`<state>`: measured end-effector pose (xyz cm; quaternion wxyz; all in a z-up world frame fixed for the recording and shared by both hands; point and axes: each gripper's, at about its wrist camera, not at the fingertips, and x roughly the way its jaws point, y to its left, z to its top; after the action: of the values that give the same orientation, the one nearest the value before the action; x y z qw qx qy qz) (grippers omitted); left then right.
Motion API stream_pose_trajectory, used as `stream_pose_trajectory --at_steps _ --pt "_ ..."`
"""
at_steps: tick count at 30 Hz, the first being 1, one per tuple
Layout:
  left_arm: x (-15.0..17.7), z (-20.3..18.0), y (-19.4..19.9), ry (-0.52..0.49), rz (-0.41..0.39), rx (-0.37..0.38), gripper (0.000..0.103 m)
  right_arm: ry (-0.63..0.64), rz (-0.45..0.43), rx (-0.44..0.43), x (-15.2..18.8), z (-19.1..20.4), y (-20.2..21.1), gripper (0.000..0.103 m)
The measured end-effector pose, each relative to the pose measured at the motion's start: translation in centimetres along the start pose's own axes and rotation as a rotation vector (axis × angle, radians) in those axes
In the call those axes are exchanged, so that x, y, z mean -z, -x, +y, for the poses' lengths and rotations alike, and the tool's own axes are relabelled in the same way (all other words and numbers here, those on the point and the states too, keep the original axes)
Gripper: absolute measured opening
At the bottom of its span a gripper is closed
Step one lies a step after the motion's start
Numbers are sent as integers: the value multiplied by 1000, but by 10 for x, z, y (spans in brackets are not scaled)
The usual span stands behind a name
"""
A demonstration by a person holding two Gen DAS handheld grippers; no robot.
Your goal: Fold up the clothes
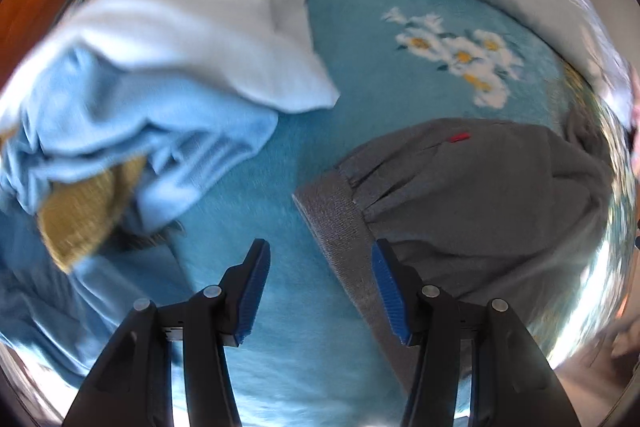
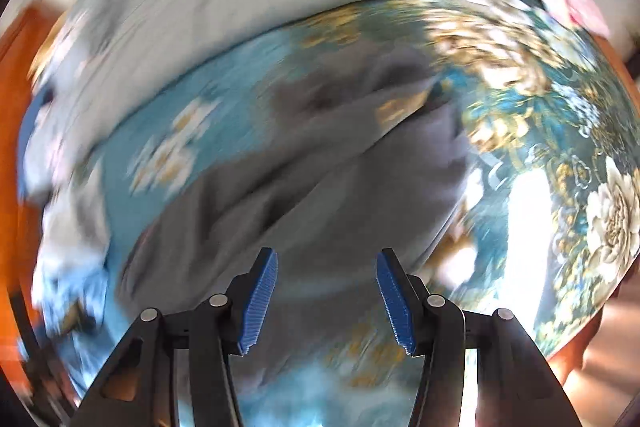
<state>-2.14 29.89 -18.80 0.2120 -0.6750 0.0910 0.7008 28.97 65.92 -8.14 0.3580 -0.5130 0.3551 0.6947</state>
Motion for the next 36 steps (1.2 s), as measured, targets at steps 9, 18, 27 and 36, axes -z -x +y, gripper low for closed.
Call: stream_pose_trajectory --at_steps 9,18,27,36 --pt "4 -14 -49 164 -2 -35 54 -158 14 -28 -128 -74 -80 55" --pt "-5 -21 -73 189 55 -51 54 -162 88 -63 -160 -86 -130 40" --pt "-7 -20 -73 226 48 -29 38 -165 73 -129 -160 -90 -118 4" --pt "-7 -20 -53 260 4 39 4 -228 -62 -249 -157 -112 -49 3"
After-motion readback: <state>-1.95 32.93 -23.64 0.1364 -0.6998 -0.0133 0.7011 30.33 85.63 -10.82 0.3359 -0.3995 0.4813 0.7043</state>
